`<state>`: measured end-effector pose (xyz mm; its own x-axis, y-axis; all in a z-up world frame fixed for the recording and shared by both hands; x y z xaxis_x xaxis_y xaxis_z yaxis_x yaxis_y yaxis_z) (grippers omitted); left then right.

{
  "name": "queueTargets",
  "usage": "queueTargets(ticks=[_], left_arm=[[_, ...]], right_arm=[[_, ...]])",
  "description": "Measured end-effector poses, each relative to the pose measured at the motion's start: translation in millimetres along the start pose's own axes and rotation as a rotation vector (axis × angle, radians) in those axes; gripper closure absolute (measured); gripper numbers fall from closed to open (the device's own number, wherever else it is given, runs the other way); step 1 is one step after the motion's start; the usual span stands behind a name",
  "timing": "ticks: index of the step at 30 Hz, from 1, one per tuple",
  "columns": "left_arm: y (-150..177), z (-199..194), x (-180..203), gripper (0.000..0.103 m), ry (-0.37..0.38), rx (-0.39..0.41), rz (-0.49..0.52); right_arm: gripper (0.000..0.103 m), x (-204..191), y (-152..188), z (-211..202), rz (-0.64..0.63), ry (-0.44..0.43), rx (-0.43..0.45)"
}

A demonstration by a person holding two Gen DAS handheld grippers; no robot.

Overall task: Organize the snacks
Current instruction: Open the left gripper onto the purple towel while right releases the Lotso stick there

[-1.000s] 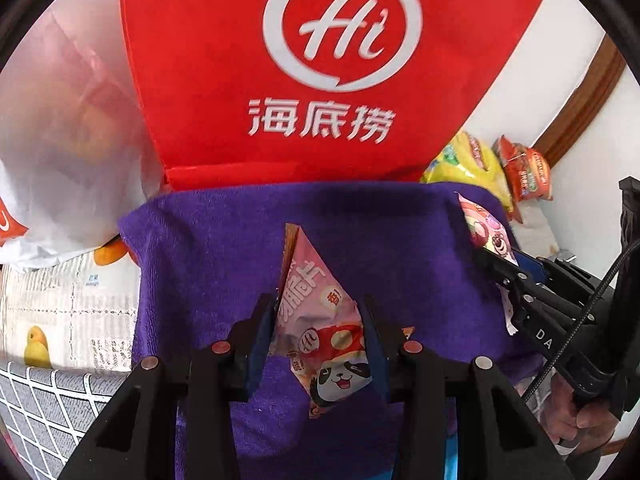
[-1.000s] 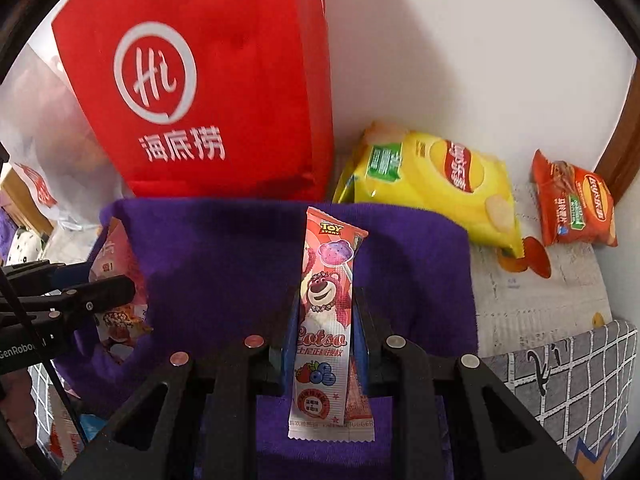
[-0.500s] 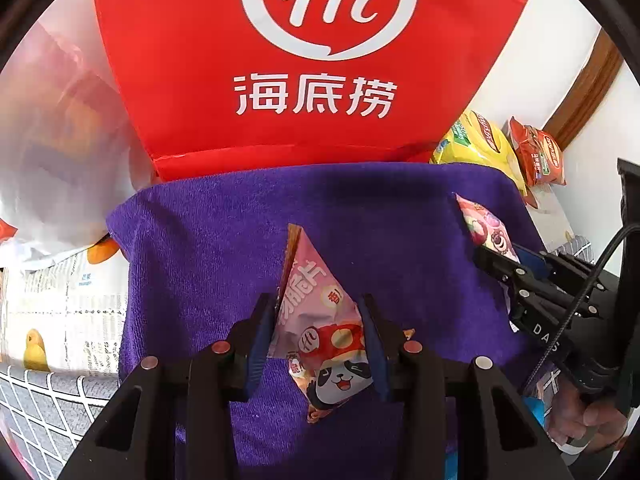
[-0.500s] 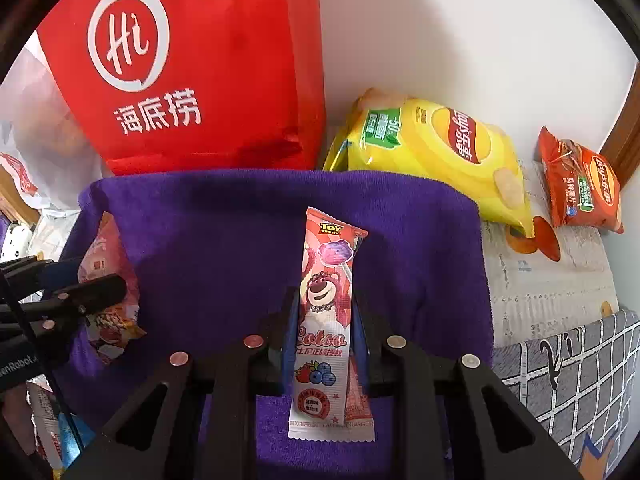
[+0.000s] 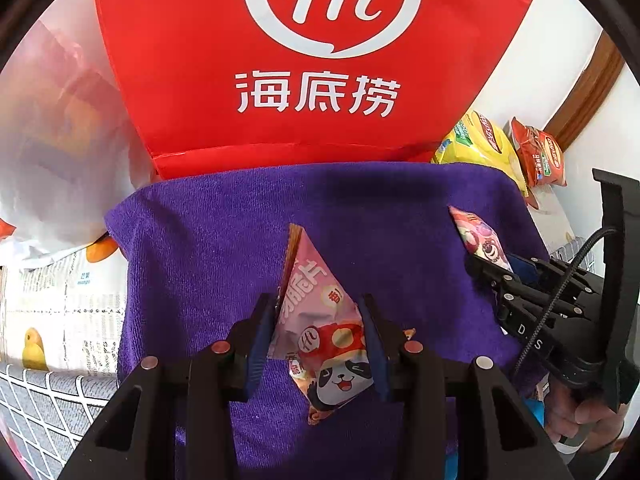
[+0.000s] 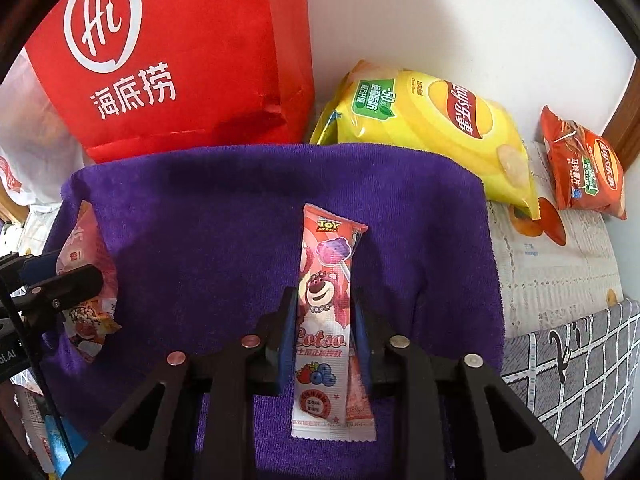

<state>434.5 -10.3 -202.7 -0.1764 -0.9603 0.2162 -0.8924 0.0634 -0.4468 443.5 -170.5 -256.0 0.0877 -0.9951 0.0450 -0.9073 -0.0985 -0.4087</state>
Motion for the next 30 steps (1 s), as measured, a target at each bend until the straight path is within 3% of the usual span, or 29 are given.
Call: queueTargets(ticks=[4, 7, 9, 12, 19, 24, 30], left_arm=[[1, -2, 0, 0.061, -0.006, -0.002, 0.014], [1, -6, 2, 0.050, -0.005, -0.015, 0.025], [0, -13, 5, 0.037, -0.027, 0.007, 0.049], [-3, -28, 8, 0.031, -0.044, 0.051, 0.065], [-6, -63, 12, 0.030, -0.005, 0.104, 0.061], [-3, -93, 26, 0.030, -0.003, 0.163, 0.109], [3, -131, 38, 0.030, -0.003, 0.217, 0.132]], right_arm=[[0.051, 1, -5, -6, -0.005, -0.005, 0.028], [0.036, 1, -9, -15, -0.013, -0.010, 0.058], [0.035, 0, -10, -21, -0.019, -0.017, 0.077], [0.031, -2, -13, -34, -0.024, -0.022, 0.110], [0.029, 3, -18, -78, 0.054, -0.018, 0.189], [0.029, 18, -9, -120, 0.054, 0.092, 0.240], [0.029, 38, 30, -161, 0.089, 0.065, 0.224]])
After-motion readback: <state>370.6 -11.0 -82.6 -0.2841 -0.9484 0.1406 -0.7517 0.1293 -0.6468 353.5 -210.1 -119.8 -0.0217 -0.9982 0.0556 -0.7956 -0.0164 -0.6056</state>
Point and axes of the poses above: each gripper's, at about its wrist camera, not at the fingertips, and z roughly the way its jaws point, x to its right, y to its underside, the point moved 4 cm from there along z, roughly the way its jaws point, and after that the axes turned 6 degrees about y, right-handed, at the moved point
